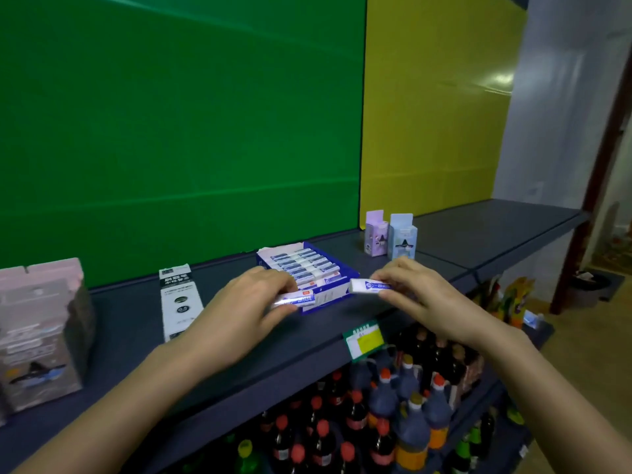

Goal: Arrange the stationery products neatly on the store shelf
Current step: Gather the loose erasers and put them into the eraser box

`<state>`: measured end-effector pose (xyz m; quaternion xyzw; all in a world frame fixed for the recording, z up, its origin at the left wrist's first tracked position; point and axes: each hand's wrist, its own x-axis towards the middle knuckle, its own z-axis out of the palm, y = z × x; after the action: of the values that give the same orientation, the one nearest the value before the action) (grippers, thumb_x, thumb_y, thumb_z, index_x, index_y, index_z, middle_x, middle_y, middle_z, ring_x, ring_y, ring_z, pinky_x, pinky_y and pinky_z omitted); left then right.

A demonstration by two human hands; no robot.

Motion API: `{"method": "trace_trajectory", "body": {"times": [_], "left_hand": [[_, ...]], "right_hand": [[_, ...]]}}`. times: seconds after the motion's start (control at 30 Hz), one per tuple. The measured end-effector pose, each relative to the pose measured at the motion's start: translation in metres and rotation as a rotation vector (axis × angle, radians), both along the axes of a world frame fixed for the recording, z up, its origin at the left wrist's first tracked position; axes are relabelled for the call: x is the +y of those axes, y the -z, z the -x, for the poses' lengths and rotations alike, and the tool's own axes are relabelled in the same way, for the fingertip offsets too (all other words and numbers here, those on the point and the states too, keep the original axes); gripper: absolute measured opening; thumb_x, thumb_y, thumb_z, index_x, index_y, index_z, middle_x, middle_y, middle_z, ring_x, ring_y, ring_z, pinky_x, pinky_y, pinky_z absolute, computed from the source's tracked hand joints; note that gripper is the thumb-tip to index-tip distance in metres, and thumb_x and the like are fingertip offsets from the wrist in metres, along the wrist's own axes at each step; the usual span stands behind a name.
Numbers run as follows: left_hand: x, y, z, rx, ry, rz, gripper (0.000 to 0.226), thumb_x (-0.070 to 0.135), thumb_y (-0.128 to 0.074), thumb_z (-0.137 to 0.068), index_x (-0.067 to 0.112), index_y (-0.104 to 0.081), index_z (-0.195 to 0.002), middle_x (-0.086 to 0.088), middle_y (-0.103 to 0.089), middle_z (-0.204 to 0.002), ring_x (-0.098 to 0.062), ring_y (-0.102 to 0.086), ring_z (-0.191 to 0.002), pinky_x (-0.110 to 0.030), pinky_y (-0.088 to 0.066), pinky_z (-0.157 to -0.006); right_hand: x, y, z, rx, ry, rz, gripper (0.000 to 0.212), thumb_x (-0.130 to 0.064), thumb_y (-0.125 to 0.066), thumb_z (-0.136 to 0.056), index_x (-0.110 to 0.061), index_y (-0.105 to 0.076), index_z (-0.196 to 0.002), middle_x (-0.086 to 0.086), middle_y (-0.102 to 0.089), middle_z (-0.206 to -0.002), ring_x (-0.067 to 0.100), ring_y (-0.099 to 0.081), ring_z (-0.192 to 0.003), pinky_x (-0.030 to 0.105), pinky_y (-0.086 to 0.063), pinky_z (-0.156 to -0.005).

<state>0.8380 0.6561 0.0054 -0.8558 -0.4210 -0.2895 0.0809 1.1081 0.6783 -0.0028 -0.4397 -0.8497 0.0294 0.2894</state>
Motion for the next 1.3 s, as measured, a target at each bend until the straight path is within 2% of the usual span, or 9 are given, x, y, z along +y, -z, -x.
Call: {"method": "trace_trajectory", "body": {"times": [0.3,0.4,0.53,0.6,0.7,0.83,1.0,1.17,1.3], "left_hand": [[0.049,-0.008,-0.039,-0.045,-0.272,-0.005,0.023,0.032,-0.058,-0.084,0.016,-0.062,-0.101,0.01,-0.05,-0.088,-0.007,-0.045,-0.081,-0.018,-0.032,-0.07],[0.06,-0.007,-0.048,-0.069,-0.365,0.039,0.025,0.032,-0.061,-0.083,0.015,-0.064,-0.101,0.006,-0.058,-0.091,-0.009,-0.047,-0.085,-0.021,-0.037,-0.074],[0.074,-0.001,-0.055,-0.047,-0.422,0.157,0.027,0.036,-0.06,-0.083,0.018,-0.064,-0.103,0.011,-0.055,-0.089,-0.008,-0.047,-0.085,-0.013,-0.034,-0.071],[0.08,0.001,-0.056,-0.012,-0.455,0.216,0.028,0.037,-0.06,-0.083,0.019,-0.063,-0.105,0.01,-0.057,-0.093,-0.009,-0.049,-0.088,-0.016,-0.037,-0.074],[0.085,0.003,-0.057,0.0,-0.478,0.244,0.026,0.036,-0.061,-0.083,0.02,-0.063,-0.104,0.01,-0.055,-0.093,-0.007,-0.047,-0.085,-0.012,-0.035,-0.071],[0.091,0.006,-0.057,0.015,-0.475,0.248,0.024,0.034,-0.061,-0.083,0.02,-0.064,-0.103,0.012,-0.051,-0.09,-0.003,-0.041,-0.082,-0.006,-0.03,-0.068],[0.093,0.009,-0.053,0.005,-0.467,0.272,0.026,0.036,-0.065,-0.079,0.021,-0.067,-0.1,0.014,-0.054,-0.087,0.005,-0.04,-0.079,-0.008,-0.031,-0.069],[0.096,0.006,-0.051,-0.002,-0.49,0.283,0.026,0.037,-0.069,-0.076,0.024,-0.068,-0.098,0.015,-0.059,-0.086,-0.005,-0.045,-0.084,-0.019,-0.04,-0.073],[0.098,0.008,-0.049,0.007,-0.507,0.278,0.023,0.038,-0.069,-0.076,0.025,-0.07,-0.095,0.007,-0.066,-0.095,-0.009,-0.05,-0.089,-0.028,-0.043,-0.081]], "right_hand": [[0.112,-0.02,-0.008,-0.052,-0.269,0.021,0.029,-0.032,-0.051,-0.091,-0.025,-0.059,-0.118,-0.007,-0.052,-0.103,0.006,-0.054,-0.094,0.023,-0.044,-0.085],[0.136,-0.02,-0.005,-0.109,-0.356,0.024,0.031,-0.037,-0.052,-0.089,-0.028,-0.059,-0.118,-0.01,-0.053,-0.103,0.006,-0.055,-0.093,0.029,-0.047,-0.087],[0.157,-0.016,-0.001,-0.126,-0.434,0.029,0.031,-0.038,-0.053,-0.089,-0.028,-0.06,-0.117,-0.013,-0.052,-0.104,0.007,-0.055,-0.098,0.034,-0.047,-0.09],[0.166,-0.013,0.002,-0.143,-0.459,0.03,0.031,-0.039,-0.053,-0.089,-0.028,-0.059,-0.118,-0.014,-0.052,-0.106,0.007,-0.053,-0.099,0.033,-0.046,-0.09],[0.176,-0.01,0.005,-0.204,-0.486,0.02,0.032,-0.041,-0.051,-0.089,-0.03,-0.058,-0.119,-0.012,-0.054,-0.112,0.003,-0.047,-0.1,0.027,-0.042,-0.089],[0.18,-0.007,0.009,-0.235,-0.508,0.038,0.031,-0.041,-0.052,-0.089,-0.03,-0.059,-0.117,-0.012,-0.057,-0.113,0.006,-0.048,-0.108,0.03,-0.041,-0.092],[0.182,-0.008,0.013,-0.235,-0.508,0.019,0.029,-0.039,-0.057,-0.087,-0.029,-0.061,-0.114,-0.014,-0.06,-0.11,0.006,-0.049,-0.104,0.022,-0.037,-0.085],[0.183,-0.008,0.016,-0.233,-0.494,0.038,0.024,-0.038,-0.061,-0.084,-0.029,-0.063,-0.107,-0.017,-0.054,-0.092,0.007,-0.049,-0.095,0.022,-0.038,-0.081],[0.184,-0.011,0.018,-0.233,-0.488,0.074,0.022,-0.037,-0.066,-0.081,-0.028,-0.068,-0.1,-0.012,-0.063,-0.093,0.006,-0.055,-0.088,0.023,-0.044,-0.078]]}}
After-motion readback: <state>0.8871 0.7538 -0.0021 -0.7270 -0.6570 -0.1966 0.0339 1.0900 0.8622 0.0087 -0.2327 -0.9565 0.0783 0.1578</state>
